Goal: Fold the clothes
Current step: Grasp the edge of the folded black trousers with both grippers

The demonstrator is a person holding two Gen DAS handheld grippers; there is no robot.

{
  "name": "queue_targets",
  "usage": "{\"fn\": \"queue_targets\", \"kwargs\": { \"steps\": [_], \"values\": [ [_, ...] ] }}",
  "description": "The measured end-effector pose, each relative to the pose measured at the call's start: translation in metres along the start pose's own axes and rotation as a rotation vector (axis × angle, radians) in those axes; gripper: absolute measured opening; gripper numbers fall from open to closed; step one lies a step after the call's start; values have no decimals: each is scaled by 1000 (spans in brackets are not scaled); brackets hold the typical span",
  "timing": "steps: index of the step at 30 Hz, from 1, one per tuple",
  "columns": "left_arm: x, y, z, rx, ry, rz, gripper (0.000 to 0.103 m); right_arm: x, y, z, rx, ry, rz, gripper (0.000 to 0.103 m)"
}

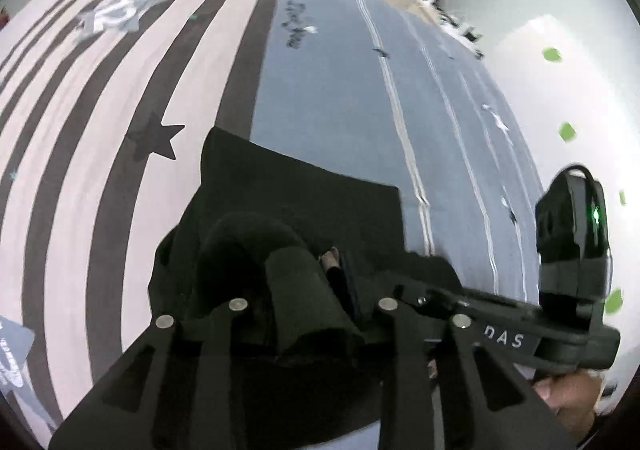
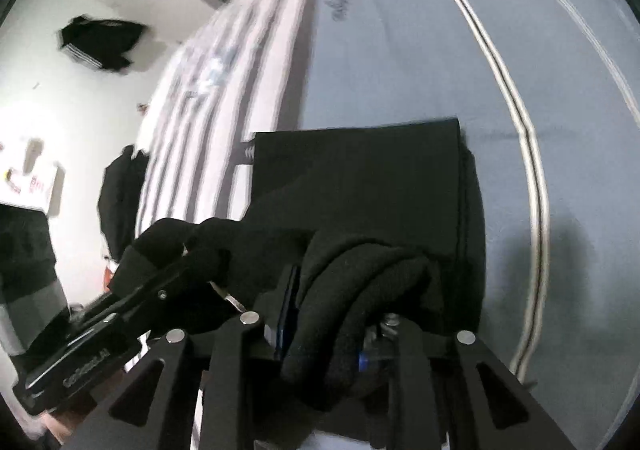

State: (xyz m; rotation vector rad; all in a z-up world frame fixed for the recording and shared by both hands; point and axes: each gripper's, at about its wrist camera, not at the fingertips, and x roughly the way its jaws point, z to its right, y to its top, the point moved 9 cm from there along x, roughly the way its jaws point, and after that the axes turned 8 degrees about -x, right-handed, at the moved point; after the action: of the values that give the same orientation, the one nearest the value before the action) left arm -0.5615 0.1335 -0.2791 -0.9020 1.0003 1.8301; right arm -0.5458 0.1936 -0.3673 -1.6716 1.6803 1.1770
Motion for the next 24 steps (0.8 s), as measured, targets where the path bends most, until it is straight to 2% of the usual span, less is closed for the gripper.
{"fn": "queue_targets", "kwargs": {
  "steps": [3, 5, 7, 8, 9, 10, 13, 16, 17, 18, 19, 21, 24],
  "values": [
    [-2, 10, -4, -54, -66, -3, 34, 8, 11, 9, 34, 14, -42, 24],
    [-7, 12, -9, -90, -110, -8, 42, 3, 12, 11, 62, 84, -44, 29],
    [-11, 12, -17, -112, -117, -5, 59, -3, 9, 13, 97, 183, -45, 56],
    [-14, 13, -21, -114, -110, 14, 64, -7, 8, 15, 110, 221, -34, 61],
    [-20, 17, -26, -114, -95, 50, 74, -14, 9, 19, 113, 234, -4, 65],
    [-27, 20, -27, -114, -94, 77, 77, -19, 9, 22, 111, 242, 21, 68],
    [-30, 36, -25, -77, -79, 138, 79, -28, 11, 27, 62, 215, 66, 68],
    [-18, 41, -16, -12, -41, 123, 79, -24, 13, 22, 12, 159, 83, 68],
    [-14, 42, -13, 7, -33, 118, 79, -20, 14, 20, 11, 149, 71, 71],
    [-15, 41, -10, 21, -29, 128, 79, -12, 17, 19, 24, 146, 41, 79],
    [-19, 41, -6, 36, -22, 151, 79, -6, 21, 19, 45, 155, 10, 89],
    [-29, 37, -3, 53, -15, 188, 79, 11, 32, 29, 157, 212, -66, 101],
    [-42, 22, -3, 62, -12, 220, 79, 23, 48, 47, 339, 298, -124, 101]
  ]
}}
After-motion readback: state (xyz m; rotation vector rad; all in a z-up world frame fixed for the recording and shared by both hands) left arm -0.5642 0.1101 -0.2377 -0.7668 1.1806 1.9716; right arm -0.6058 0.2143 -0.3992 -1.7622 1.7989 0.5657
